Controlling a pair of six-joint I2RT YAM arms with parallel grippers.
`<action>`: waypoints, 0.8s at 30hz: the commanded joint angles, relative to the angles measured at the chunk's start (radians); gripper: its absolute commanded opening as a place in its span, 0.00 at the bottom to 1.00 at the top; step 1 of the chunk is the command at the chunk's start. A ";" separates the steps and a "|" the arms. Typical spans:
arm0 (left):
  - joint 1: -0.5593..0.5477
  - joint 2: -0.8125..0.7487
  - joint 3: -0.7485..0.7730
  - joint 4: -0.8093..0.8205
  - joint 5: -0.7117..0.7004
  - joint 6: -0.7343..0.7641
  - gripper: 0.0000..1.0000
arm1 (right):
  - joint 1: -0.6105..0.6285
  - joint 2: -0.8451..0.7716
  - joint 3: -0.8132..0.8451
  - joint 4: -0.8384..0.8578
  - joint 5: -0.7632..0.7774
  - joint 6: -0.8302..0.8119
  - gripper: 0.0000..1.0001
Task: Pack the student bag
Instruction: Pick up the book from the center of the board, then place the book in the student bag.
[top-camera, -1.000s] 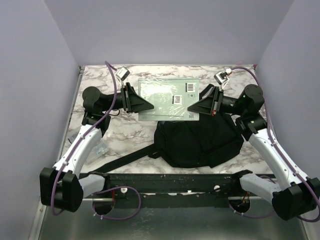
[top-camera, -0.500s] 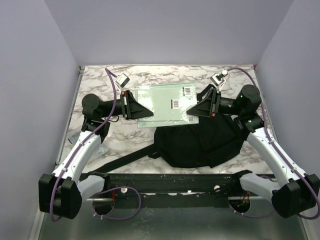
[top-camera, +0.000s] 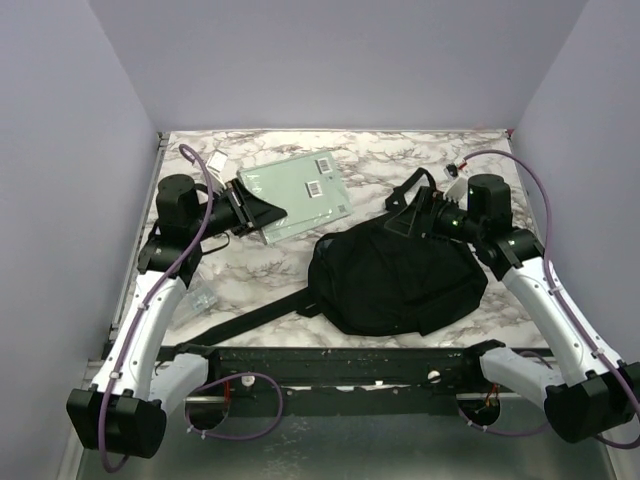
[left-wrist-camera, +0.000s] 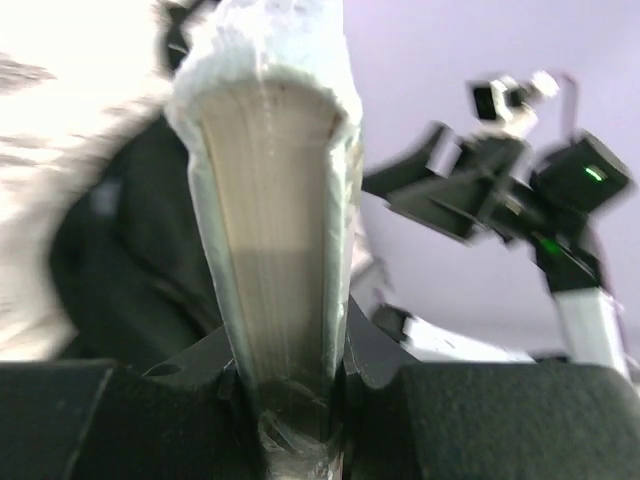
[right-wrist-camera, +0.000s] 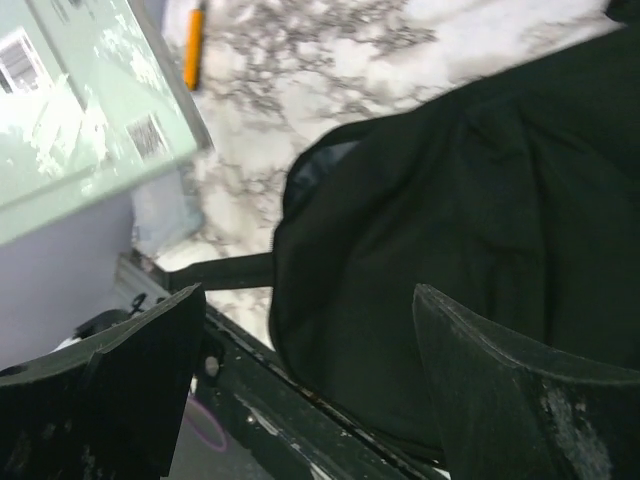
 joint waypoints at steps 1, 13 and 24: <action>0.011 -0.050 0.140 -0.367 -0.415 0.308 0.00 | 0.009 -0.015 -0.042 -0.091 0.134 -0.065 0.88; 0.009 -0.066 0.136 -0.441 -0.530 0.388 0.00 | 0.680 0.268 -0.002 -0.048 0.689 0.095 0.84; 0.008 -0.084 0.115 -0.454 -0.513 0.409 0.00 | 0.868 0.557 0.206 -0.257 1.017 0.118 0.43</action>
